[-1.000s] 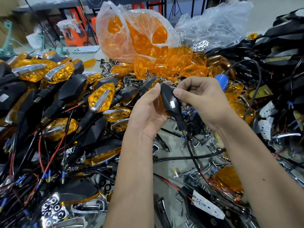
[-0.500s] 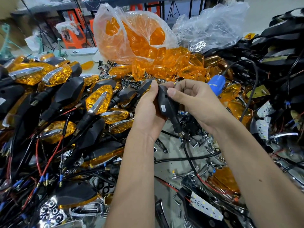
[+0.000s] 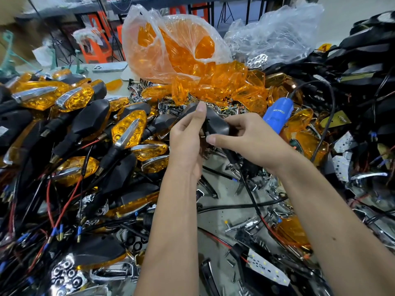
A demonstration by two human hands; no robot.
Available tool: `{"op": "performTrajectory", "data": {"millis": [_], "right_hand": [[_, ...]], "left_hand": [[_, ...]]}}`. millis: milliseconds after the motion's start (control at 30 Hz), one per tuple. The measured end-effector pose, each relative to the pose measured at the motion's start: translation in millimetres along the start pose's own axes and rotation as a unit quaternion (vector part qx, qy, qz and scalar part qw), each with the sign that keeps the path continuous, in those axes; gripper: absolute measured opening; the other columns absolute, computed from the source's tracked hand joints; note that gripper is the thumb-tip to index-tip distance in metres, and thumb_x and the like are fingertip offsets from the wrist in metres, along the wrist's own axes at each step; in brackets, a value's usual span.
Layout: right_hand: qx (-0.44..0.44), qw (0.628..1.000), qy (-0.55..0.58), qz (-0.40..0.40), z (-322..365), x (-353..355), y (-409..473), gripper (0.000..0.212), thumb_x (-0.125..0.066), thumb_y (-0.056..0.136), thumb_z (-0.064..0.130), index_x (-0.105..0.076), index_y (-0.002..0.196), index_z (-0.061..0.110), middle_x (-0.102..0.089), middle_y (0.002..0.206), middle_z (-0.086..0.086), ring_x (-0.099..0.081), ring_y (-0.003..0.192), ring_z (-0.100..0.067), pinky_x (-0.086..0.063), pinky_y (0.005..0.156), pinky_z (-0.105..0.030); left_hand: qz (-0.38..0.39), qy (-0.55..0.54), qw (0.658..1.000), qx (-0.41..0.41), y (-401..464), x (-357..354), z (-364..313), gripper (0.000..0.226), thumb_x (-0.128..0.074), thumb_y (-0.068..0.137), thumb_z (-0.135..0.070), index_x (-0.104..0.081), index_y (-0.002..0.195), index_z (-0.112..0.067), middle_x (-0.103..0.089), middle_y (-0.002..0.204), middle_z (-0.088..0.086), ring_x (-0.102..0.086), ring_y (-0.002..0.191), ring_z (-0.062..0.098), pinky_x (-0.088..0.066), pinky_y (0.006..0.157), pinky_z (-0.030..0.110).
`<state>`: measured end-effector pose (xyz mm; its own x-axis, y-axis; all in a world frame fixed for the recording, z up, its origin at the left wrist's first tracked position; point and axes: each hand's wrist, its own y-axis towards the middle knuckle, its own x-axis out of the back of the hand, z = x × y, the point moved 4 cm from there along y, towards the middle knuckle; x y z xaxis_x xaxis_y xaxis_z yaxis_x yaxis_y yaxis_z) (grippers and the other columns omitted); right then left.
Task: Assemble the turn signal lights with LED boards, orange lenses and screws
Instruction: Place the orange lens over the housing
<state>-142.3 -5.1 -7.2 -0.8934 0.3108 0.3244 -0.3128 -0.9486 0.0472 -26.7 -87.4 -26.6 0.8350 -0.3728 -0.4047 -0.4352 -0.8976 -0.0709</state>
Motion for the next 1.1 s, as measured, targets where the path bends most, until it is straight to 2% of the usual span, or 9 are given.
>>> {"op": "performTrajectory", "data": {"millis": [200, 367, 500, 667, 733, 800, 867, 967, 1100], "right_hand": [[0.01, 0.999, -0.046, 0.02, -2, -2, 1, 0.03, -0.085, 0.083, 0.037, -0.075, 0.095, 0.012, -0.071, 0.093, -0.025, -0.057, 0.071, -0.021, -0.046, 0.069, -0.041], [0.005, 0.998, -0.06, 0.027, -5, -4, 3, 0.015, -0.084, 0.085, 0.033, -0.078, 0.09, 0.02, -0.073, 0.088, -0.019, -0.059, 0.067, -0.019, -0.048, 0.067, -0.041], [0.002, 0.996, -0.086, 0.013, -5, -8, 2, 0.025, -0.085, 0.082, 0.04, -0.077, 0.084, 0.016, -0.071, 0.08, -0.019, -0.056, 0.064, -0.02, -0.046, 0.063, -0.042], [-0.003, 0.996, -0.084, -0.008, -4, -9, 2, 0.037, -0.084, 0.079, 0.052, -0.079, 0.084, 0.016, -0.064, 0.065, -0.012, -0.047, 0.055, -0.019, -0.039, 0.059, -0.037], [0.003, 0.999, -0.045, -0.001, -1, -10, -1, 0.053, -0.08, 0.077, 0.058, -0.078, 0.091, 0.007, -0.069, 0.073, -0.021, -0.052, 0.057, -0.036, -0.048, 0.059, -0.049], [0.01, 1.0, 0.008, -0.013, 2, -10, -1, 0.057, -0.079, 0.081, 0.056, -0.077, 0.091, 0.0, -0.072, 0.086, -0.03, -0.064, 0.071, -0.051, -0.056, 0.071, -0.063], [0.02, 0.999, 0.018, -0.047, 5, -7, 0, 0.047, -0.076, 0.088, 0.054, -0.079, 0.079, 0.009, -0.074, 0.075, -0.018, -0.065, 0.061, -0.032, -0.056, 0.064, -0.046], [0.04, 0.995, -0.058, -0.076, 12, -7, -2, 0.056, -0.061, 0.097, 0.058, -0.067, 0.052, 0.026, -0.056, 0.045, 0.015, -0.052, 0.043, -0.002, -0.043, 0.046, -0.014], [0.043, 0.96, -0.187, -0.203, 13, 6, -5, 0.073, -0.041, 0.099, 0.071, -0.057, 0.053, 0.018, -0.059, 0.045, 0.007, -0.055, 0.039, -0.013, -0.042, 0.039, -0.027]], "left_hand": [[0.008, 0.029, 0.999, 0.018, 0, 8, -10, 0.017, -0.076, 0.092, -0.021, -0.08, 0.079, -0.011, -0.076, 0.083, 0.012, -0.072, 0.072, 0.023, -0.057, 0.06, 0.03], [-0.03, 0.102, 0.994, -0.001, 2, 7, -17, 0.023, -0.072, 0.094, -0.014, -0.077, 0.072, -0.012, -0.075, 0.073, 0.006, -0.071, 0.068, 0.02, -0.053, 0.058, 0.027], [-0.059, 0.121, 0.991, 0.012, 6, 10, -17, 0.024, -0.073, 0.093, -0.012, -0.072, 0.069, -0.011, -0.071, 0.062, 0.002, -0.068, 0.061, 0.02, -0.051, 0.053, 0.024], [-0.048, 0.074, 0.994, 0.061, 2, 12, -11, 0.022, -0.073, 0.095, -0.023, -0.074, 0.079, -0.008, -0.074, 0.072, 0.006, -0.071, 0.062, 0.02, -0.054, 0.054, 0.026], [-0.037, 0.066, 0.995, 0.06, 2, 12, -8, 0.027, -0.075, 0.094, -0.034, -0.076, 0.084, -0.009, -0.075, 0.081, 0.009, -0.072, 0.07, 0.021, -0.057, 0.056, 0.028], [0.001, 0.068, 0.996, 0.057, 2, 9, -5, 0.04, -0.071, 0.093, -0.05, -0.078, 0.093, -0.011, -0.077, 0.093, 0.011, -0.073, 0.085, 0.025, -0.063, 0.072, 0.039], [0.07, 0.06, 0.994, 0.066, -3, 1, -2, 0.048, -0.067, 0.091, -0.063, -0.081, 0.094, -0.017, -0.078, 0.1, 0.012, -0.073, 0.096, 0.028, -0.059, 0.093, 0.052], [0.111, 0.016, 0.99, 0.085, -10, -9, 0, 0.045, -0.063, 0.095, -0.059, -0.084, 0.081, -0.022, -0.079, 0.092, 0.003, -0.076, 0.088, 0.02, -0.06, 0.082, 0.042], [0.07, -0.075, 0.991, 0.086, -12, -13, 1, 0.028, -0.058, 0.104, -0.037, -0.072, 0.103, -0.013, -0.079, 0.103, 0.011, -0.077, 0.088, 0.026, -0.065, 0.077, 0.04]]}}
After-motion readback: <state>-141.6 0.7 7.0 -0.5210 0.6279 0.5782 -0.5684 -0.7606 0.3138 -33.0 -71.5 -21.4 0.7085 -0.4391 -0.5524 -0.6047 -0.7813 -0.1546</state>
